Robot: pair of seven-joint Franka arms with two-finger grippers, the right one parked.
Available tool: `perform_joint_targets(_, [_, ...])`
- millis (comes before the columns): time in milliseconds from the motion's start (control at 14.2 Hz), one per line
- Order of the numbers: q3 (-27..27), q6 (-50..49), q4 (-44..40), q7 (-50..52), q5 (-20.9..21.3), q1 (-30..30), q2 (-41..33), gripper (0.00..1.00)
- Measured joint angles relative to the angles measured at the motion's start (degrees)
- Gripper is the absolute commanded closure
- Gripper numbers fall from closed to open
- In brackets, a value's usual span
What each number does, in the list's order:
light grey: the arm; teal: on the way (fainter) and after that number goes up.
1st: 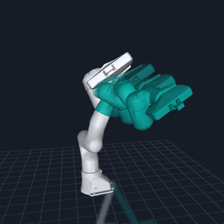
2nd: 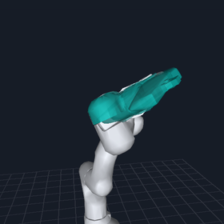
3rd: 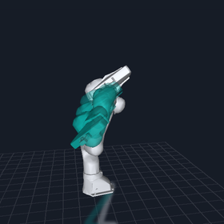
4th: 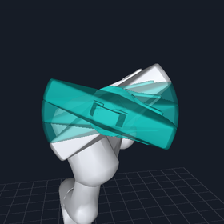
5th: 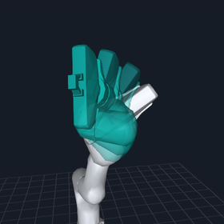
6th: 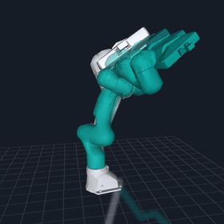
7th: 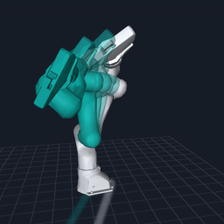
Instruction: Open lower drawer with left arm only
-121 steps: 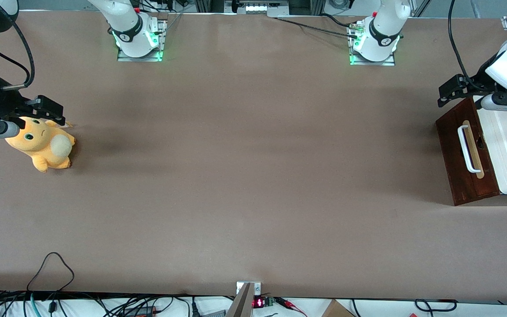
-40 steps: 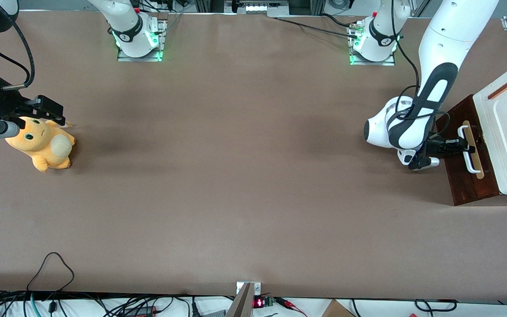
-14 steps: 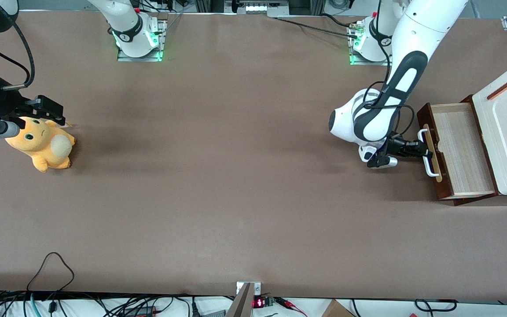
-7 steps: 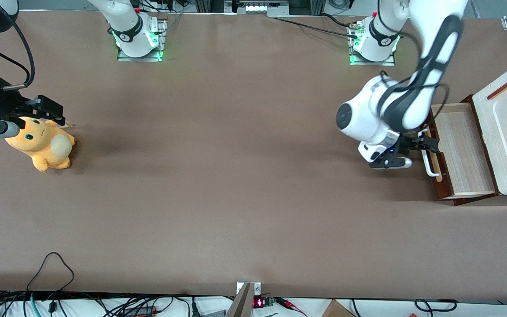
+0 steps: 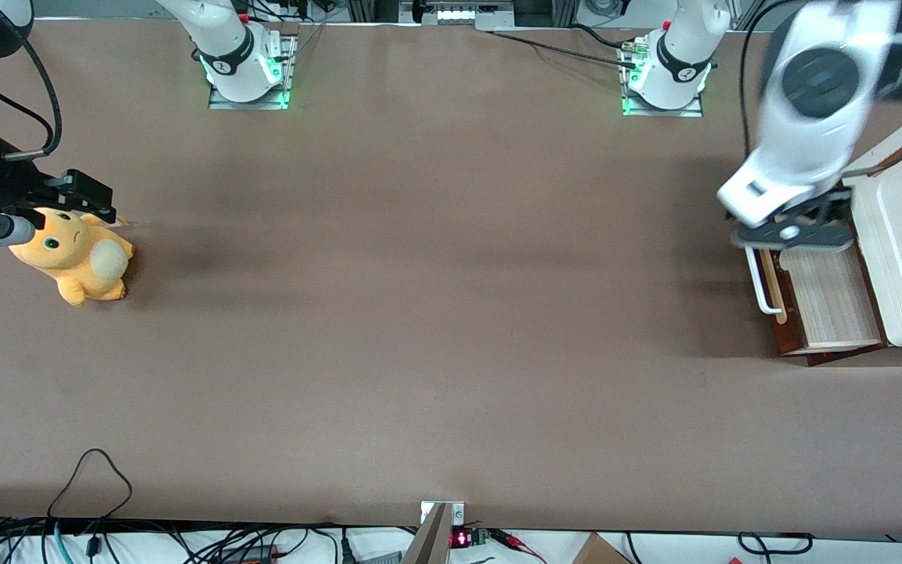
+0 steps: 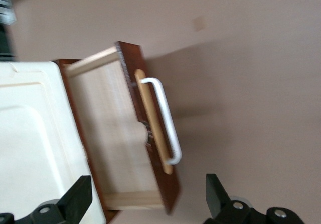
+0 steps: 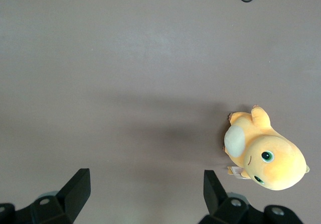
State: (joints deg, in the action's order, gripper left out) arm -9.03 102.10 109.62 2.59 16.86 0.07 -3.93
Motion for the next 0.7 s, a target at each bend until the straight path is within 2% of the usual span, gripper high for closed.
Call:
perform_joint_targets(141, [4.74, 0.00, -0.12, -5.98, -9.00, 0.22, -2.84, 0.00])
perform_joint_targets(211, [6.55, 0.00, -0.13, -8.78, -11.58, 0.38, -3.62, 0.00])
perform_joint_targets(352, [7.97, -0.69, -0.62, -11.50, -13.61, 0.71, -4.17, 0.00])
perform_joint_targets(562, [7.56, -2.52, -2.45, -11.72, -14.17, 0.57, -4.17, 0.00])
perform_joint_targets(703, [7.59, -2.86, -2.99, -11.72, -17.37, 0.56, -4.17, 0.00])
